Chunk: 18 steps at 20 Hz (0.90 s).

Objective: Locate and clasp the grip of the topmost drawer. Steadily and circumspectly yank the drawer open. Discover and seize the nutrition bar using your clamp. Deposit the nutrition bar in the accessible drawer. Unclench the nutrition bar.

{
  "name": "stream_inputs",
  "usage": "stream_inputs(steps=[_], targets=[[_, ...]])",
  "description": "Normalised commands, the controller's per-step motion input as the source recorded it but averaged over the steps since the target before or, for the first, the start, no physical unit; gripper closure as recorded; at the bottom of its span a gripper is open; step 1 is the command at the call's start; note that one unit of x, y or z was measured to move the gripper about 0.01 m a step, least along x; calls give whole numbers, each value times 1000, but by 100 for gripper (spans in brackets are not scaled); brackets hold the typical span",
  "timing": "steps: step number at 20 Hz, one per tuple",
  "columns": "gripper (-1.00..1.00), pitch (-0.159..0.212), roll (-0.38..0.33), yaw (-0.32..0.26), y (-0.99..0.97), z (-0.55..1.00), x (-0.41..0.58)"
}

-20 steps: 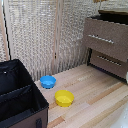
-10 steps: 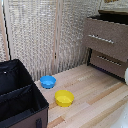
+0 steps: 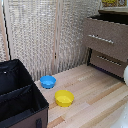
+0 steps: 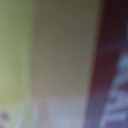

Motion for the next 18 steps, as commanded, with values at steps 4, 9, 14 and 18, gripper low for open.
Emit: stream_inputs(steps=[4,9,14,18], targets=[[100,83,162,36,-24,-600,-361],[100,184,133,3,115,-370,-317],[-100,48,0,-2,25,28,272],[-100,60,0,-7,-69,227,381]])
